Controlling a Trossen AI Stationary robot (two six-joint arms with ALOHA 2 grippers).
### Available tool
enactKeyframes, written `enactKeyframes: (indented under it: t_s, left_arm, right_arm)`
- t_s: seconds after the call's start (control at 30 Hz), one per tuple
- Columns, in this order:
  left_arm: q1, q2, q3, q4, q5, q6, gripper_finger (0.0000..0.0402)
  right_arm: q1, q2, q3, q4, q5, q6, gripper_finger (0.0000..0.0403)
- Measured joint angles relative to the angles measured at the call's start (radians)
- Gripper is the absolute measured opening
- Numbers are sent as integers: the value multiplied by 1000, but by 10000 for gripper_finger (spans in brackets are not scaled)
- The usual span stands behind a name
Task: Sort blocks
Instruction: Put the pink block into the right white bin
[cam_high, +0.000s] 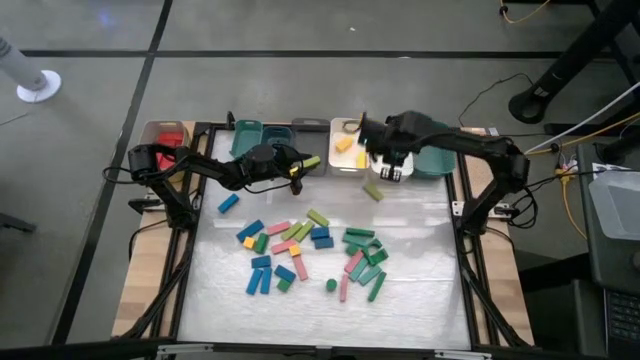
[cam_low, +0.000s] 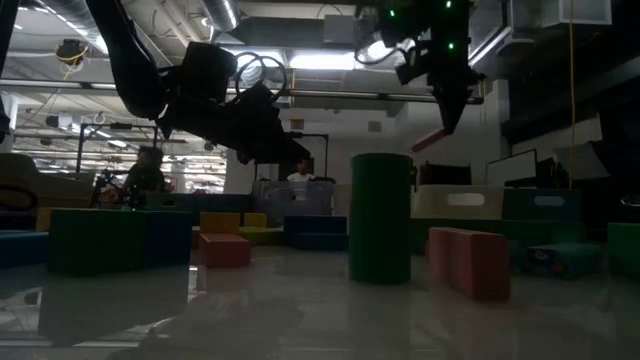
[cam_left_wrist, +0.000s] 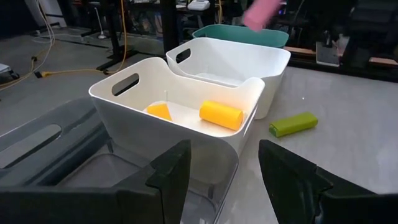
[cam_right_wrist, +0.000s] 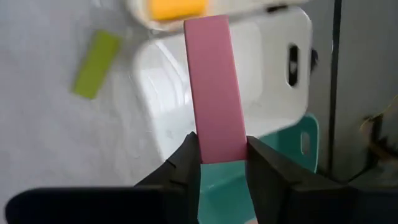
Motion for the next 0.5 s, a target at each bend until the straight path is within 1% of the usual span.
enactKeyframes:
  t_s: [0.13,0.3,0.37,0.5]
  left_arm:
    - [0,0,0,-24,0,0,178]
    - [0,0,0,-101,0,0,178]
    - [0,0,0,-126,0,0,178]
    - [0,0,0,-140,0,0,178]
  right_arm:
    - [-109,-2,-20,40,-45,-31,109]
    - [-225,-1,-95,114,-187,-153,111]
    - [-260,-1,-116,137,-229,-186,111]
    - [-317,-1,-134,184,-238,-224,112]
